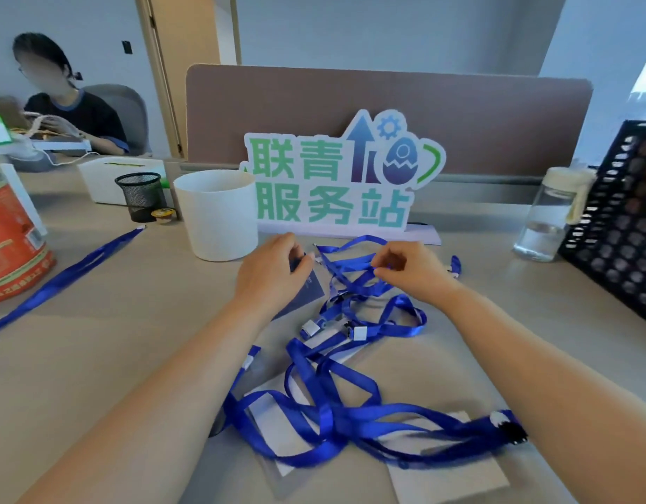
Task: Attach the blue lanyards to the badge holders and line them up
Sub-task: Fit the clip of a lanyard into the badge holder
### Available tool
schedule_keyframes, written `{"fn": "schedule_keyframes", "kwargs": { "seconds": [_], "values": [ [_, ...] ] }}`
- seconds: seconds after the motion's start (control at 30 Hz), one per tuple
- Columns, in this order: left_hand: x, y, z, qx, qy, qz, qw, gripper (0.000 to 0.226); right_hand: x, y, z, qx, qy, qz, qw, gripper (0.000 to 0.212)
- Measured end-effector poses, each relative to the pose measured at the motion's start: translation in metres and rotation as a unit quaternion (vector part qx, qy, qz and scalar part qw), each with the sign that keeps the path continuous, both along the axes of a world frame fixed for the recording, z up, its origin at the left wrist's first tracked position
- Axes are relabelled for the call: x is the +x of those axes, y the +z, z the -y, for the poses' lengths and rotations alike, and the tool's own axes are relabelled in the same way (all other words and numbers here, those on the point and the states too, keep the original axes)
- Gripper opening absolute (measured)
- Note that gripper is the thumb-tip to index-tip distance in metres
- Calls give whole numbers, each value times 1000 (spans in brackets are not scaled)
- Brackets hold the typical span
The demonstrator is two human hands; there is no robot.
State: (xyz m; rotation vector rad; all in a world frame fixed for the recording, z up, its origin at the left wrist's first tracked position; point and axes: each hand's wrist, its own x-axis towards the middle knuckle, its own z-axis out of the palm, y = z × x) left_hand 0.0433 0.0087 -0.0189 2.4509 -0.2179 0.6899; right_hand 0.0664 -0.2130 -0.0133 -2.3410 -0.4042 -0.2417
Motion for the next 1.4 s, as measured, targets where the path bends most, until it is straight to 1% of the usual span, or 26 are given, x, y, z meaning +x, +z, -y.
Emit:
{"fn": "schedule_keyframes", "kwargs": {
  "seconds": [0.1,0.2,0.23,0.33,0.43,0.5,0.57,0.63,0.73,0.83,1.0,1.07,1.13,1.23,1.27,1.33,1.4],
  "values": [
    [0,2,2,-12,21,4,1000,28,-12,-4,-5,-41,70,-22,996,16],
    [-2,-1,4,-13,20,-6,1000,29,-16,-7,-16,-103,117,-5,988,34],
    [-2,-3,5,-14,18,-6,1000,29,-16,-8,-19,-131,131,-4,983,37],
    [-3,-7,4,-12,18,9,1000,30,-14,-9,-24,-177,137,-29,974,30],
    [-3,-10,-3,-23,33,26,999,31,-13,-7,-31,-146,94,-35,984,33],
    [-3,-11,-6,-39,40,34,998,32,-13,-4,-38,-130,110,-28,985,26],
    [-2,-13,-9,-48,42,39,997,32,-12,-4,-45,-159,151,-43,975,19],
    [-2,-14,-10,-49,43,39,997,32,-9,-6,-50,-195,171,-67,964,21],
    [-2,-14,-11,-50,42,39,997,31,-5,-9,-50,-220,156,-77,960,24],
    [-2,-15,-10,-53,40,37,997,30,-4,-8,-50,-235,143,-84,958,22],
    [-1,-17,-10,-52,31,45,997,31,1,-4,-53,-285,129,-104,944,26],
    [0,-18,-11,-50,30,49,997,31,1,-2,-52,-289,125,-111,943,30],
    [2,-19,-12,-46,32,49,997,31,-1,1,-50,-270,113,-96,951,31],
    [3,-21,-12,-40,30,49,998,31,-8,4,-45,-201,126,-70,969,11],
    [3,-21,-12,-38,29,48,998,31,-11,6,-43,-193,137,-82,968,11],
    [2,-21,-11,-34,27,45,998,31,-17,8,-39,-209,158,-132,956,17],
    [0,-20,-10,-28,26,40,998,31,-20,6,-37,-219,175,-162,946,17]
  ]
}}
